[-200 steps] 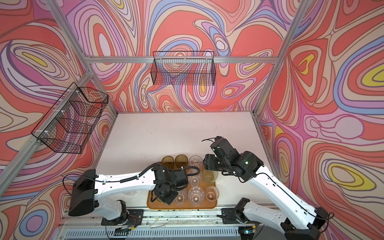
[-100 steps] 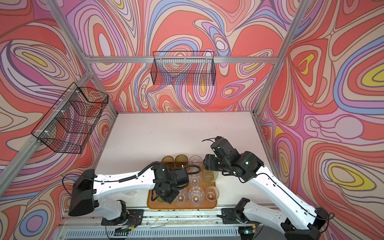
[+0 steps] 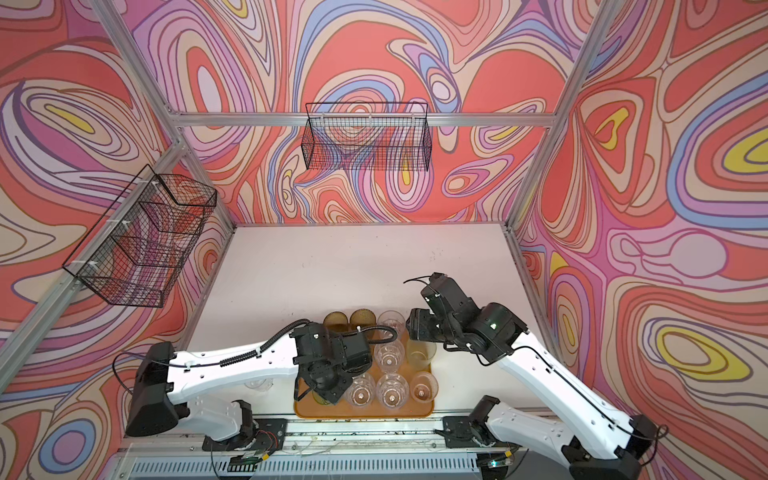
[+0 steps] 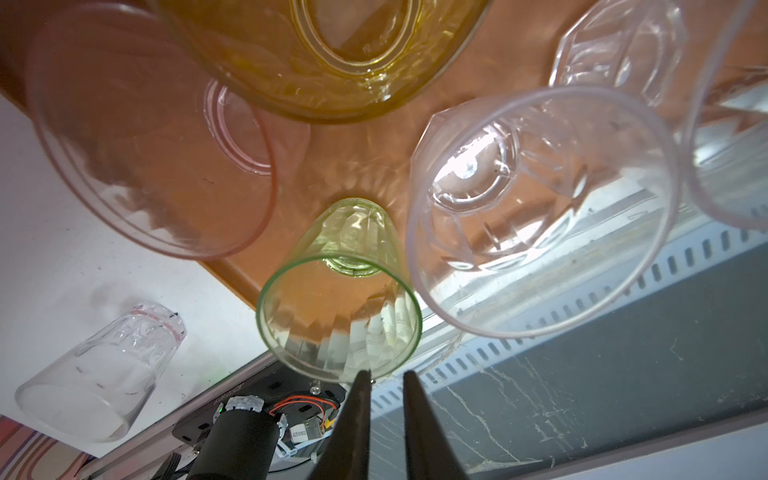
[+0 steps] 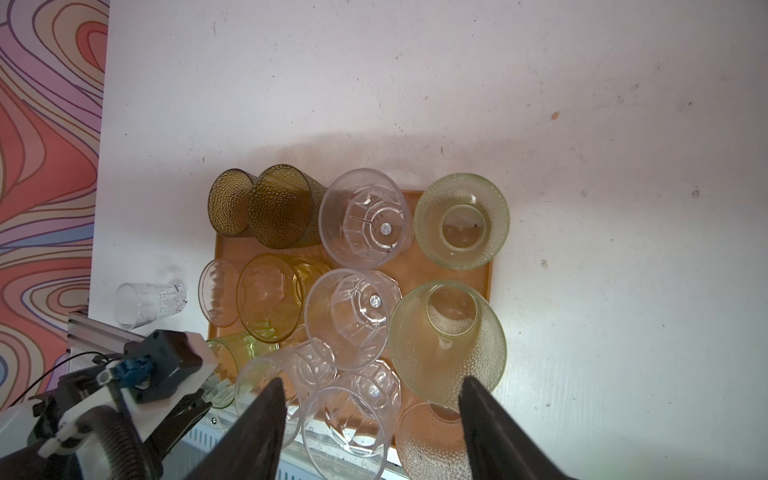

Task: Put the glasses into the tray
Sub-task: 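Lower the green glass onto the tray near the tray edge nearest the robot, then open the left gripper and move it over the clear glass beside the tray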

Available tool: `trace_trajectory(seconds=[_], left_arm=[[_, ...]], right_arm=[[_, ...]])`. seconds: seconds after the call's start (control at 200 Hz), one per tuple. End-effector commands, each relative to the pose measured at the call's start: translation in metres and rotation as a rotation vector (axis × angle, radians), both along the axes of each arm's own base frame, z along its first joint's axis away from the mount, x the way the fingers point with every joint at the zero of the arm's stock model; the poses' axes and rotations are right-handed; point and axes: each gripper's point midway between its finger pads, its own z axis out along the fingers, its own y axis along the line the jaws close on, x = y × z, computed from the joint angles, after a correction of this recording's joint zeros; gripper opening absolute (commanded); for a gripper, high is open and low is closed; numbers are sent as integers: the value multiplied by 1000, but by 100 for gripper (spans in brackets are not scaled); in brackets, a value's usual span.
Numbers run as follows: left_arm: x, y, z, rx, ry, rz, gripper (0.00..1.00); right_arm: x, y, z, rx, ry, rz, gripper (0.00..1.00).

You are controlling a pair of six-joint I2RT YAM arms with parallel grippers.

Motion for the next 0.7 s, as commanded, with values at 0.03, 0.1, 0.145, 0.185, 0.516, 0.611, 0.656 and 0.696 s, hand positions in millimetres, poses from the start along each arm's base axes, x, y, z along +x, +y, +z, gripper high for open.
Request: trace_trajectory(seconds=[0.03, 0.1, 0.145, 0.185, 0.516, 0.611, 0.656, 0.696], left_arm=[[18, 18, 24, -5, -64, 116, 20], [25, 23, 30, -34, -71, 182, 20], [30, 26, 34, -56, -73, 224, 20], [34, 29, 38, -75, -78, 259, 21], [61, 70, 49, -116, -101, 488, 30], [65, 84, 50, -108, -101, 523, 30], [68, 92, 52, -100, -103, 541, 30], [70, 100, 52, -91, -102, 561, 30]], right_arm=[[2, -3, 0, -4, -20, -7, 68], [2, -4, 1, 0, -25, -9, 68], [1, -4, 2, 2, -26, -10, 68], [1, -4, 3, 5, -29, -11, 68], [1, -7, 5, 2, -47, -6, 68], [1, -8, 6, 7, -61, -4, 68], [1, -8, 6, 9, -65, -3, 68], [1, -7, 6, 9, -68, 0, 68]])
